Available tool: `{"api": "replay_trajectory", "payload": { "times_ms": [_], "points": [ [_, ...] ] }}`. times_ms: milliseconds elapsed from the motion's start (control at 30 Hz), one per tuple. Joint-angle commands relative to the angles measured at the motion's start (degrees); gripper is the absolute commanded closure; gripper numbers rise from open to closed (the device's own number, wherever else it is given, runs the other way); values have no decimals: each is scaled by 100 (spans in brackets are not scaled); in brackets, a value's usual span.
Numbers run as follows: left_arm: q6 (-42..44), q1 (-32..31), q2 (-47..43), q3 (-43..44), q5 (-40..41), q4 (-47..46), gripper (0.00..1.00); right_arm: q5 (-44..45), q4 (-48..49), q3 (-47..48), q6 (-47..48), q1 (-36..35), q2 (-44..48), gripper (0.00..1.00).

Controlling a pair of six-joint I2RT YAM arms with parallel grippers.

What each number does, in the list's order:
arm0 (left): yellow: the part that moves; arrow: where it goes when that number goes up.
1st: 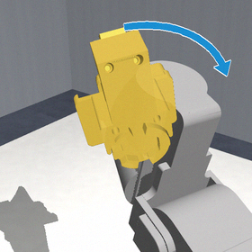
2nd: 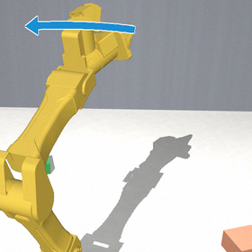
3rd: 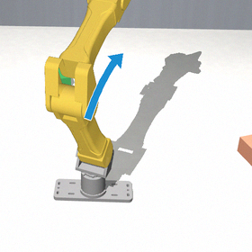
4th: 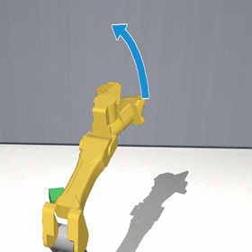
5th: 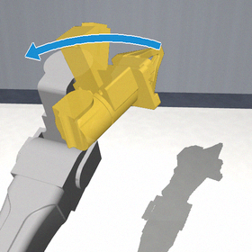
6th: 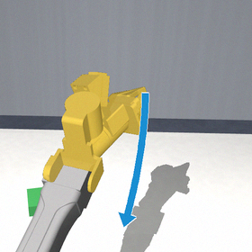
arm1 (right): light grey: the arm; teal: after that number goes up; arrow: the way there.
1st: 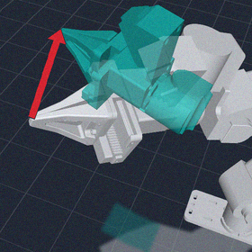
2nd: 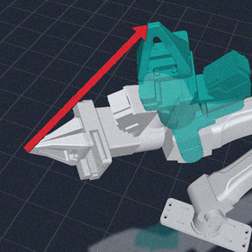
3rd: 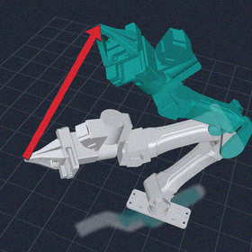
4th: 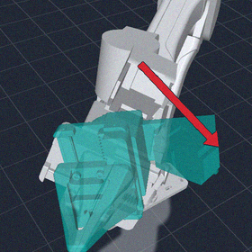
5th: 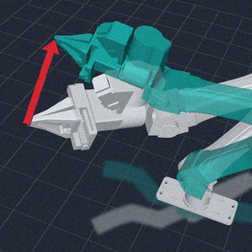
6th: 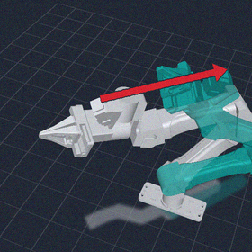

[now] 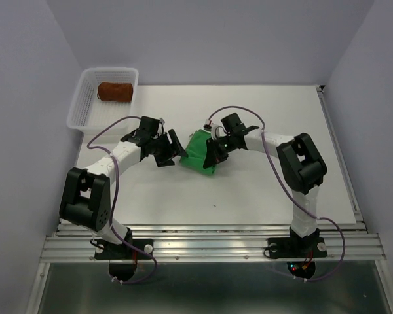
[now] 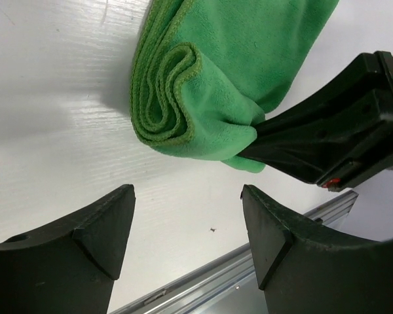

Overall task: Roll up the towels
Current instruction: Roll the towel

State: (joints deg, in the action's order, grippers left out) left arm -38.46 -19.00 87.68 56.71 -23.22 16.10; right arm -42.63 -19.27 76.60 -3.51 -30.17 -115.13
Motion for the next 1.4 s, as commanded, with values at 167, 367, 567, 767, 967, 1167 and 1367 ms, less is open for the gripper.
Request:
{"api": "replay_trajectory", "payload": {
  "times_ms": [167, 367, 567, 767, 967, 1167, 1367],
  "points": [
    [181, 20, 65, -133, -103, -493, 21, -544, -25, 373, -958, 450, -308, 99],
    [233, 20, 284, -204, -323, -950, 18, -800, -33, 470, -1292, 565, -536, 99],
    [172, 11, 732, -107, -411, -1292, 16, -984, -33, 567, -1486, 732, -756, 99],
    [14, 11, 1040, -11, -429, -1749, 16, -992, -51, 611, -1644, 846, -932, 99],
    [-188, 20, 1339, 60, -745, -2321, 15, -1169, -77, 681, -1635, 899, -1081, 99],
    [-346, 20, 1585, 165, -824, -2567, 15, -1046, -287, 804, -1530, 961, -1248, 99],
    [-417, 20, 1840, 306, -798, -2699, 16, -958, -464, 927, -1381, 961, -1328, 99]
  ]
}}
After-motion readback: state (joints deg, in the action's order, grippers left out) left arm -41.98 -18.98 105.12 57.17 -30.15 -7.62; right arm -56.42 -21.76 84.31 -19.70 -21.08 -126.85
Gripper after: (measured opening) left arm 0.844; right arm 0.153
